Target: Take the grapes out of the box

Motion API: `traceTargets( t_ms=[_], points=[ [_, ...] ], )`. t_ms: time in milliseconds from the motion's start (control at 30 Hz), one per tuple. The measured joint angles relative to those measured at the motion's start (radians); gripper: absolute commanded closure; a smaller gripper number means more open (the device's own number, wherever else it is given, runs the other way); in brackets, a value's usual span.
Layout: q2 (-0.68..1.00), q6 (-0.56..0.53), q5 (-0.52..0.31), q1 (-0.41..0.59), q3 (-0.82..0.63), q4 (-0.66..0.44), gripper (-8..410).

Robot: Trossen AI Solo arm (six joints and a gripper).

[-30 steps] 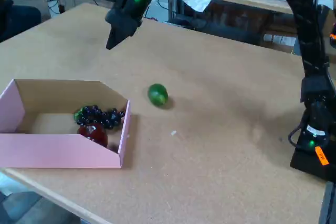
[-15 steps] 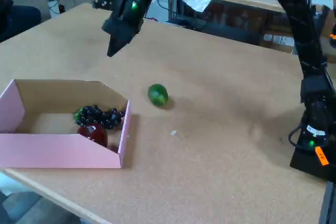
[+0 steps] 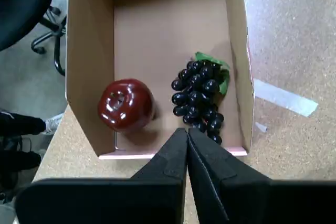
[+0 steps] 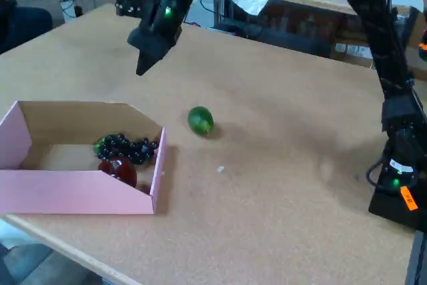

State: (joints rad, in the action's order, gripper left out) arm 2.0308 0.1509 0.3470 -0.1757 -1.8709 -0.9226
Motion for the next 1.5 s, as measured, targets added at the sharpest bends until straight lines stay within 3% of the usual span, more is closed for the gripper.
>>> traceTargets(
  t_ms=[167, 400, 567, 1500],
  points=[
    [0.087, -0.003, -0.002, 0.001, -0.082, -0.055, 402],
    [0.283, 0.027, -0.002, -0.009, -0.343, -0.208, 402],
    [0.367, 0.035, -0.002, -0.018, -0.477, -0.248, 402],
    [0.461, 0.056, -0.036, -0.024, -0.475, -0.257, 402]
  ],
)
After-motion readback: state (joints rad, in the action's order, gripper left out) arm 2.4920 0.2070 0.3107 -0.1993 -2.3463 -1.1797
